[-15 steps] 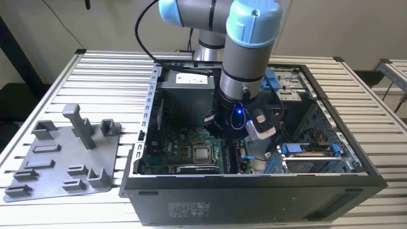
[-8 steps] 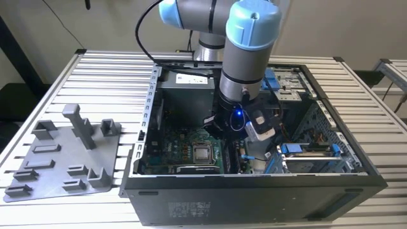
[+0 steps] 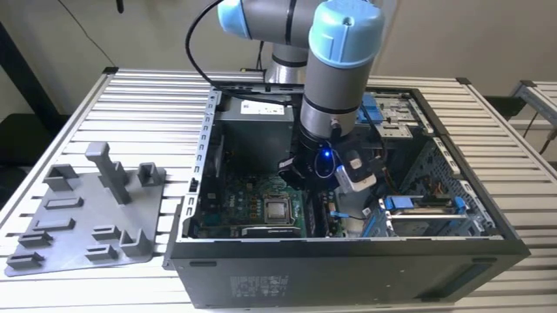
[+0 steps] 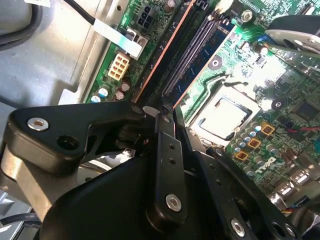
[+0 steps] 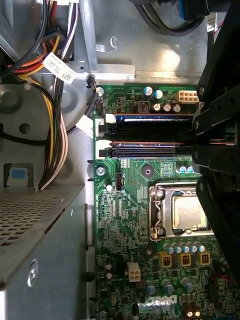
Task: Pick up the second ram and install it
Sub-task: 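Insert the second ram into the second slot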
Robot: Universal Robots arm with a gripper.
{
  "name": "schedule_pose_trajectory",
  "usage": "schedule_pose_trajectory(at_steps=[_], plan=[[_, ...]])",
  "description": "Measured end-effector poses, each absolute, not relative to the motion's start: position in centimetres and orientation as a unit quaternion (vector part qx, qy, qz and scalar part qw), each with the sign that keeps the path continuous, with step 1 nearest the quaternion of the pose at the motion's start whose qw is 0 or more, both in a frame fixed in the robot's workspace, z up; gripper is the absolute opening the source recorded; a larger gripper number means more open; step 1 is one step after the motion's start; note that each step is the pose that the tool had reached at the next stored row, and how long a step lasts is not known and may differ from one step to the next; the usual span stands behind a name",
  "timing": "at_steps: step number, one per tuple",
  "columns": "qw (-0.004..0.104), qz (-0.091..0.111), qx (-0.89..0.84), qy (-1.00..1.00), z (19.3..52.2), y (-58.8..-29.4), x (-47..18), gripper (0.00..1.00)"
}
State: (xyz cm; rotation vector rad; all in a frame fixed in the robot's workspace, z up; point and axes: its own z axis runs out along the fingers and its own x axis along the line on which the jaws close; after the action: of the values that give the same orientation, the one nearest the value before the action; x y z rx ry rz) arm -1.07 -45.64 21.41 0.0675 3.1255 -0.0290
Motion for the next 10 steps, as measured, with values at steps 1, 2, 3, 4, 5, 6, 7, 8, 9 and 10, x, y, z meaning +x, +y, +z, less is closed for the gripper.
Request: schedule_pose_trajectory(at_steps=[1,2,3,4,5,6,7,8,9,10], plan=[[0.008,-0.009,0.022,1.0,21.41,-45.64,-1.06,0.15],[0.008,-0.01,0.022,1.0,21.41,-45.64,-1.06,0.15],[0.008,-0.01,0.021,1.0,21.41,-45.64,-1.06,0.15],[0.008,-0.01,0.021,1.0,21.45,-45.63,-1.05,0.15],[0.008,-0.01,0.019,1.0,21.49,-45.63,-1.03,0.15],[0.008,-0.01,0.017,1.0,21.48,-45.63,-1.01,0.15],[0.008,-0.01,0.014,1.0,21.48,-45.63,-1.0,0.15],[0.008,-0.009,0.011,1.0,21.49,-45.64,-0.99,0.15],[0.008,-0.009,0.007,1.0,21.49,-45.64,-0.98,0.15],[0.008,-0.009,0.006,1.0,21.48,-45.64,-0.98,0.15]])
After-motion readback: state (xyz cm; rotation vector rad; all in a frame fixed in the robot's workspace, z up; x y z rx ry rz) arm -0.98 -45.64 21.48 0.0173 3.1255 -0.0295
